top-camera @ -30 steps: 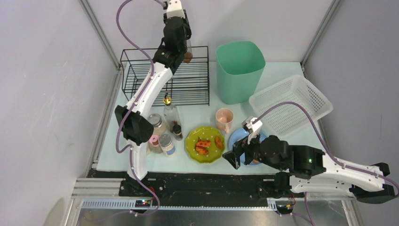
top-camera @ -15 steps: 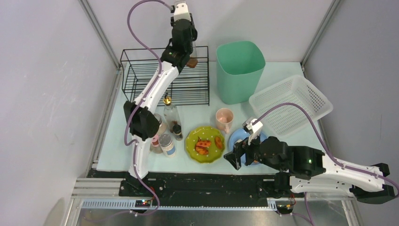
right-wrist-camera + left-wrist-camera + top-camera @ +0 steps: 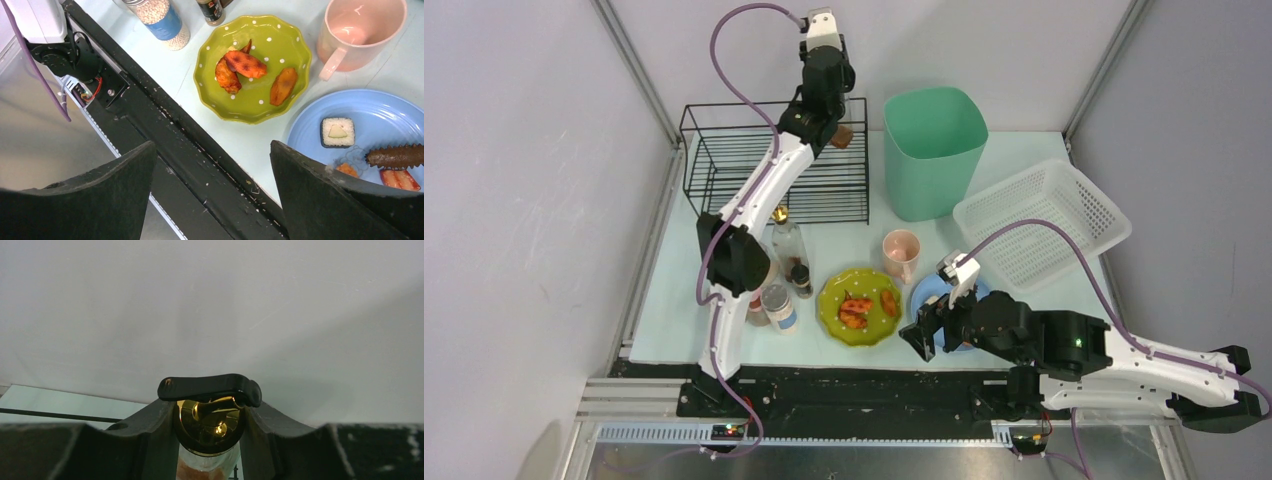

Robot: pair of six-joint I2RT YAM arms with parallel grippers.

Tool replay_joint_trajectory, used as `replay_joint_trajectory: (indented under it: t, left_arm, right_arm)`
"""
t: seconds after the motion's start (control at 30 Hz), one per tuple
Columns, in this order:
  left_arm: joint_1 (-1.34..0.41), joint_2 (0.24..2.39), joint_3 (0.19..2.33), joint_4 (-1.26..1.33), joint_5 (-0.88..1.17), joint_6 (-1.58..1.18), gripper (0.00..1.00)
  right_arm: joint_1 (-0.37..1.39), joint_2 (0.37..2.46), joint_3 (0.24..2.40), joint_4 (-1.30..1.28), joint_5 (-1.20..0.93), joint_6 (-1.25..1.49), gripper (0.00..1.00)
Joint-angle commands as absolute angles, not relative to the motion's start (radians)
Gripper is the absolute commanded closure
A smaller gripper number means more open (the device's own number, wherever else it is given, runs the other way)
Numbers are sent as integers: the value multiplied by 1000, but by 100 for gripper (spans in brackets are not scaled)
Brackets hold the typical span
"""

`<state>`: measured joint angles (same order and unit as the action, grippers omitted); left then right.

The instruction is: Clear the kitchen counter

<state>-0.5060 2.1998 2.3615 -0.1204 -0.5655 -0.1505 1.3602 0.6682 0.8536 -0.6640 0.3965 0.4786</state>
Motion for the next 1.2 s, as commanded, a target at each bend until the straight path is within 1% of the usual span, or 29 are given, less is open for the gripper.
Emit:
replay_joint_trajectory:
  t: [0.0,0.03,0.07,0.1,0.13,0.17,0.2,0.27,0.5,0.63,0.8,0.9,1.0,1.17]
  left_arm:
    - [-515,2197,2433,-41,-587,-175,92]
    - [-517,2199,2432,-42,-586,-177,91]
    - [-517,2199,2432,-44,-586,-178,86]
    - [-517,2202,2431,-45,-587,-179,84]
    - [-518,2202,2431,-46,-588,-179,77]
    - [-519,2203,2430,-45,-588,-179,73]
    - [-520,2203,2430,-45,-589,-178,63]
    - [-521,2204,2430,-43,-593,-175,52]
    - [-525,2189,2411,-36,-566,-187,30]
    - [-525,2162,2387,-29,-547,-196,24]
    - [-529,2094,2321,-29,-550,-185,21]
    - [-535,2029,2246,-29,-561,-162,19]
    - [-540,1913,2156,-30,-566,-160,16]
    - [-544,1685,1921,-28,-555,-191,14]
  right_arm:
    - [1365,660,852,-666,426,499,12]
    - [1365,659,851,-667,428,501,11]
    - [1365,656,849,-669,429,504,11]
    - [1365,652,848,-671,429,506,11]
    - [1365,650,847,-673,432,510,11]
    - [1364,645,845,-675,433,512,10]
    - [1364,642,843,-677,434,515,10]
    - [1364,636,840,-679,436,519,10]
    - [1365,626,834,-695,437,536,9]
    - [1365,619,835,-706,441,547,9]
    - [1365,597,835,-710,442,554,9]
    - [1364,586,836,-716,449,557,8]
    - [1365,572,835,-723,453,561,8]
    - [1363,565,836,-725,466,565,8]
